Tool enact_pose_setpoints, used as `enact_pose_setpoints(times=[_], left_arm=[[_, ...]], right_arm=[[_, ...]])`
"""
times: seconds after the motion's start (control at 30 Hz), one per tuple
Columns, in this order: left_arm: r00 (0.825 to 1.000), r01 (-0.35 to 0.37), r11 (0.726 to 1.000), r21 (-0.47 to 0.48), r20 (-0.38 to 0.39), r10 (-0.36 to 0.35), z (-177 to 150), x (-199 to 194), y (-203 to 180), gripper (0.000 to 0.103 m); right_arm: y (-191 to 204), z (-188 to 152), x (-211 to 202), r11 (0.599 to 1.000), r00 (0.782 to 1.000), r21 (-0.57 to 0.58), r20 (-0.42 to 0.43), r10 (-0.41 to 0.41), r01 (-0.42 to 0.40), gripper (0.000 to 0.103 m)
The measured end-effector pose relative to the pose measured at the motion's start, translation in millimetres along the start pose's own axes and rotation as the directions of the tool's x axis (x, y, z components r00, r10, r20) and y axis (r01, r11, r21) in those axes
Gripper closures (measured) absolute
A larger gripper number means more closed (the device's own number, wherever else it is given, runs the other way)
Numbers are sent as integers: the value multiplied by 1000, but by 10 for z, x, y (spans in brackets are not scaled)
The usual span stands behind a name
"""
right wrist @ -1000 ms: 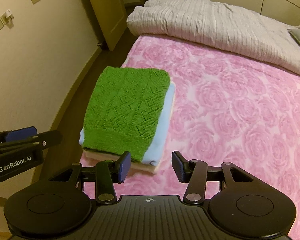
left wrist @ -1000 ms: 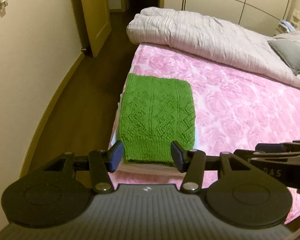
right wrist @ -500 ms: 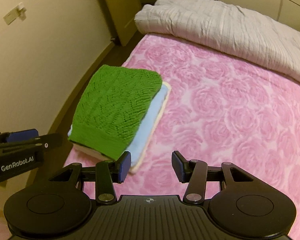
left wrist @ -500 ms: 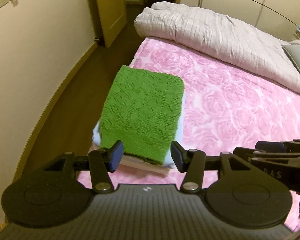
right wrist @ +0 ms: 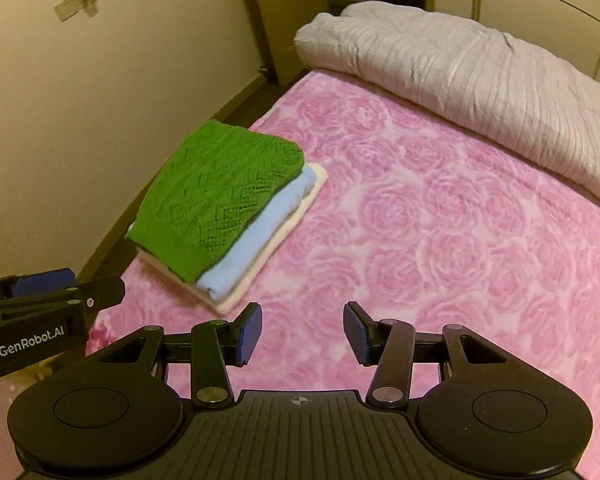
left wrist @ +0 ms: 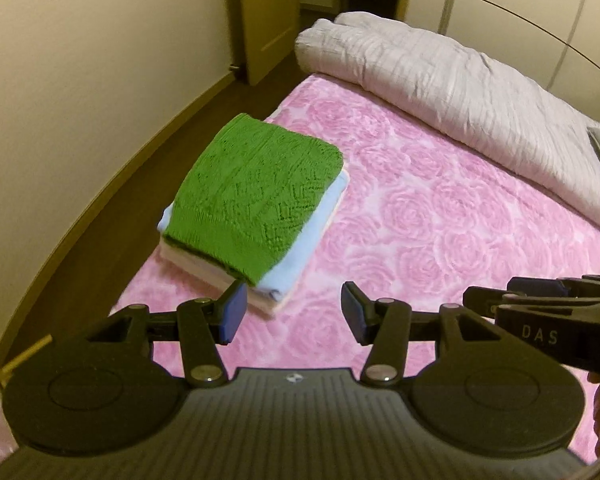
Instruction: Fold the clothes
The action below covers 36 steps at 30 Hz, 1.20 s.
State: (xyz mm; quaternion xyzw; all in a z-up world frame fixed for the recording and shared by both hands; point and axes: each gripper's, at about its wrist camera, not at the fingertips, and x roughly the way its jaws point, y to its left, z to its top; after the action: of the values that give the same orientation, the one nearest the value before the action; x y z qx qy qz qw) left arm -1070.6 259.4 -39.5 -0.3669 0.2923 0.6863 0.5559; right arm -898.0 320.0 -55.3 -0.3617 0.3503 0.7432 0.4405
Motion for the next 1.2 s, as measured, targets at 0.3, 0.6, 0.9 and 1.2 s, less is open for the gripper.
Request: enact_pose_setpoints(times=[0.3, 0.6, 0.9, 1.2], left_arm=[[997, -80, 991, -104, -11, 79, -347, -231, -293, 55], [992, -129, 970, -204, -44, 122, -587, -263, -598, 55], [987, -156, 953, -261, -75, 141, -559, -138, -847, 55], [983, -173, 947, -271, -115, 146, -382, 78, -916, 55]], right_arm=[[-265, -185, -133, 989, 995, -107, 3, 104, -104, 54], [-572, -231, -167, 975, 988, -167, 10, 152, -148, 54], [-804, -162, -37, 950, 983, -251, -41, 179, -184, 54], [-912, 108, 264, 915, 968, -318, -122, 218, -246, 54]])
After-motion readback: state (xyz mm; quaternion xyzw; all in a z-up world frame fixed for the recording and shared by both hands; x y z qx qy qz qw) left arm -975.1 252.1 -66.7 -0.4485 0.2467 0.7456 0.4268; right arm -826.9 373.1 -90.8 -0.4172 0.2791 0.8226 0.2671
